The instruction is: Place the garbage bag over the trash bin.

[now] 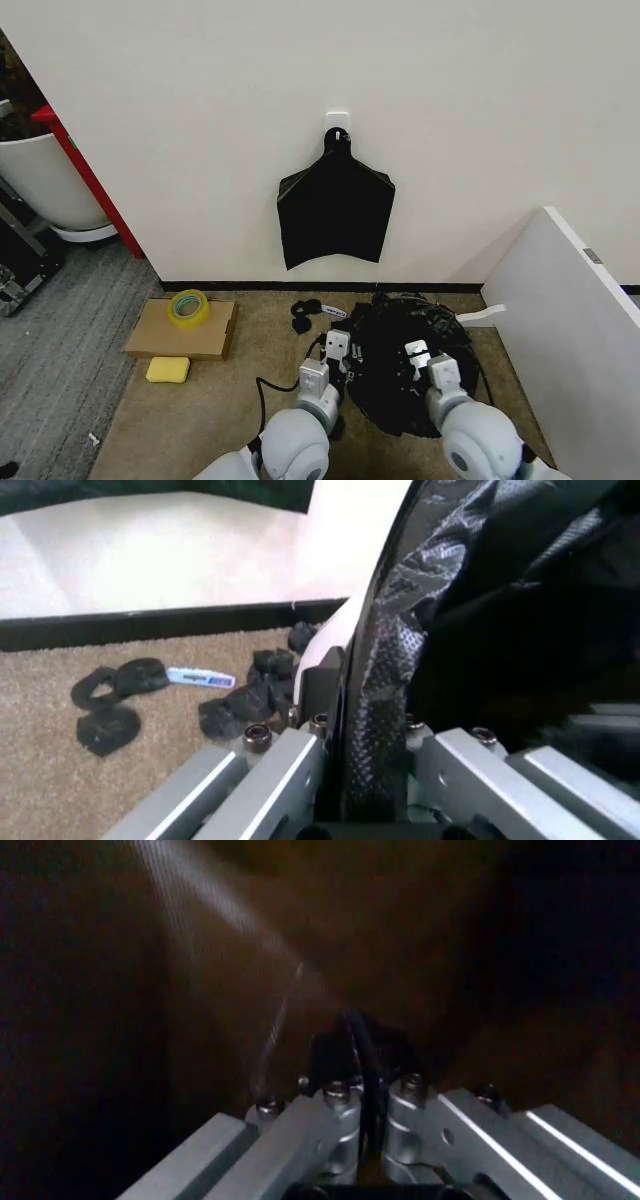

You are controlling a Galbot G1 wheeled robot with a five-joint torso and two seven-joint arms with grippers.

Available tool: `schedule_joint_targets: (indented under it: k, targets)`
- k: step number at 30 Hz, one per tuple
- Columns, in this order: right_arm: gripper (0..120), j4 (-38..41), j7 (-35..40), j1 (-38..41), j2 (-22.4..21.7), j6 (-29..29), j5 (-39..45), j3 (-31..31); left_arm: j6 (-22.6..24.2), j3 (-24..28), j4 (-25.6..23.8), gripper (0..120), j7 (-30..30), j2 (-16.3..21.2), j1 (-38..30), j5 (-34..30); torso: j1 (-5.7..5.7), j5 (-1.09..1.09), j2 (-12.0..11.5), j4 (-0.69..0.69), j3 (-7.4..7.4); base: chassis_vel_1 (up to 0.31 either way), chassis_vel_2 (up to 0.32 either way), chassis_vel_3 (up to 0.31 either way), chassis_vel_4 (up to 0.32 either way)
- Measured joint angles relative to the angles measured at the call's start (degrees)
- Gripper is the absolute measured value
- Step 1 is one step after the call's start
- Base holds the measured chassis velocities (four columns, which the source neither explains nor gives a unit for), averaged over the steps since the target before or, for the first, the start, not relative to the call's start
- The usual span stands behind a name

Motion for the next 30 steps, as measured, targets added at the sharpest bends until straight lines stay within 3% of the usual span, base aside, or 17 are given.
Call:
schedule_joint_targets:
  k: [13, 30]
  targets:
    - [0, -6.92, -0.76, 6.05, 3.1, -0.36, -14.57, -7.95, 0.83, -1.05, -3.07, 0, 1.45, 2.5, 1.97, 2.3, 0.0, -0.01, 0.0, 0.0, 0.0, 0.0, 0.0, 0.0, 0.0]
    - [0, -10.71, -1.09, 8.24, 4.35, -0.26, -17.51, -9.04, 1.3, -3.51, -6.35, 0, 2.94, 3.52, 5.35, 2.55, 0.0, 0.0, 0.0, 0.0, 0.0, 0.0, 0.0, 0.0, 0.0]
